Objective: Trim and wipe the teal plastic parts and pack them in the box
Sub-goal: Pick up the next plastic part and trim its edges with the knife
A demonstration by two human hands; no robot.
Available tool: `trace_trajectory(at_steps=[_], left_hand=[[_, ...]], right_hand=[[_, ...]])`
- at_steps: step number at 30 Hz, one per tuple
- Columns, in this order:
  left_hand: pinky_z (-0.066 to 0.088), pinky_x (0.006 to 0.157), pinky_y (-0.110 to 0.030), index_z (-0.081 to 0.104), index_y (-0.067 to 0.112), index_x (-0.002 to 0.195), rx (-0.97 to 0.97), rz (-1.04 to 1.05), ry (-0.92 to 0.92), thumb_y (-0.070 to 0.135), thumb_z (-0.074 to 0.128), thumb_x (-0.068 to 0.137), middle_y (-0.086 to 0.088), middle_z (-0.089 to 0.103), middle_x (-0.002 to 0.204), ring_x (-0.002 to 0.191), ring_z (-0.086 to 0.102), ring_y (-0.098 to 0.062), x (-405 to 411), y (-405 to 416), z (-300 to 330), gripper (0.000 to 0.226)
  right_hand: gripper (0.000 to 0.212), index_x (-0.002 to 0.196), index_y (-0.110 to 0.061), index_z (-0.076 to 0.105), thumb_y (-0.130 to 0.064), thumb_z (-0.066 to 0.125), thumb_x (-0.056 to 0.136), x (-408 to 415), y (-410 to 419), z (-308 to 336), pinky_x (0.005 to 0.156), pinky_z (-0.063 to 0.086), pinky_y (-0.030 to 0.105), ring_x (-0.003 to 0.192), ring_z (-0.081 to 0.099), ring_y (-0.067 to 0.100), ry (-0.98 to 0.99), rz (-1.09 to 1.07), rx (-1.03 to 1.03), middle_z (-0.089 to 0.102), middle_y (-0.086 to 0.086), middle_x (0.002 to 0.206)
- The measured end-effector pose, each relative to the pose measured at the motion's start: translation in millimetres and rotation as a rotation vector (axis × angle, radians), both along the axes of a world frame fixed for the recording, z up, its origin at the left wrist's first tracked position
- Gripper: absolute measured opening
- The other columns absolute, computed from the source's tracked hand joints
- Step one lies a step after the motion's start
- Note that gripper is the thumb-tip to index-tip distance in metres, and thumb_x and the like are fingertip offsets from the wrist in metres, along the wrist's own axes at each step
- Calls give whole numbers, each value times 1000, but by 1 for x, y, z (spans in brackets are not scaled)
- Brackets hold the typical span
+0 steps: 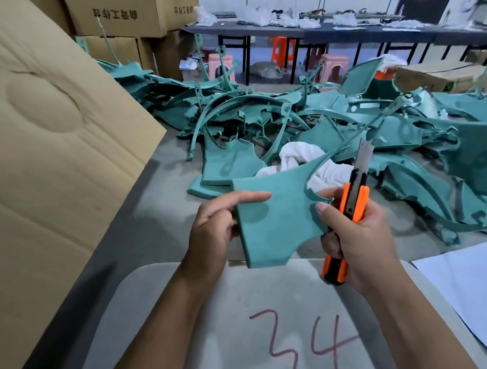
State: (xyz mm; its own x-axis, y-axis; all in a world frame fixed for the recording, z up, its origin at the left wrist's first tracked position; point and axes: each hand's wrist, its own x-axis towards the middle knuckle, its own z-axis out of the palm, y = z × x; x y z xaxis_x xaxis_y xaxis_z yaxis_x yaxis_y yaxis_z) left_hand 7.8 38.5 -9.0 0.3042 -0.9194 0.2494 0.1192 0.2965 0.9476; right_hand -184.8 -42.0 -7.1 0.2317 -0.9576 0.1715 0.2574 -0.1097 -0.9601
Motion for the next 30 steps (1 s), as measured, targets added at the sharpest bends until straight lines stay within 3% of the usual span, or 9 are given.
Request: trace_trajectory(at_steps=[3,6,9,11,14,18,22,26,30], left_hand=[[50,96,-21,76,27,118,-63,106,-430,-3,41,73,19,60,133,125,57,-9,8,0,1,65],[37,115,-40,69,34,129,-69,387,-975,5,72,81,0,31,156,142,33,-24,8,-6,-9,56],[35,115,-45,73,22,123,-216,407,-1085,22,78,87,-10,44,153,144,34,-31,6,-11,-11,37],[38,115,-46,74,13,121,-329,311,-1018,11,77,86,-8,62,139,142,43,-27,6,-16,-15,36],[49,108,-40,79,26,112,-306,243,-476,-1,72,87,1,74,120,128,61,-15,-9,-14,-11,37],[55,96,-31,75,33,109,-115,309,99,-3,70,91,5,76,117,112,70,-16,-20,-18,-5,40],[57,96,-40,70,14,109,80,373,267,-18,69,83,-3,77,111,103,73,-21,-11,-24,-9,41],[58,74,-21,70,0,115,117,456,386,-25,63,74,-6,78,104,86,75,-13,-2,-26,-11,49],[53,73,-20,68,21,55,60,476,207,-30,44,74,10,68,65,78,69,-10,11,-29,-13,59]], right_hand=[[26,86,-22,70,1,64,97,-2,-2,1,41,25,23,39,24,15,-26,-67,18,31,3,56],[19,89,-16,67,0,64,97,-6,-5,2,40,26,19,37,25,14,-64,-70,68,34,0,55],[10,93,-9,66,-1,64,98,-4,-3,2,39,26,19,36,25,13,-32,-4,73,33,1,54],[7,97,-9,64,-15,68,97,-1,1,4,40,25,20,38,27,13,-59,54,42,34,2,56],[39,100,-13,49,-44,73,94,-1,4,10,42,26,23,49,38,15,-155,123,0,46,5,71],[18,103,-19,39,-25,55,107,-1,5,9,49,36,28,63,48,15,9,48,0,51,7,84],[22,98,-8,50,-28,54,107,-3,-1,2,49,49,30,52,61,24,551,-53,-219,64,10,72],[34,87,-7,58,-35,53,107,-3,1,0,43,48,32,44,63,21,640,-31,-347,65,6,58],[43,84,-6,54,-41,46,108,1,3,-3,48,48,45,46,56,30,643,-72,-427,55,9,54]])
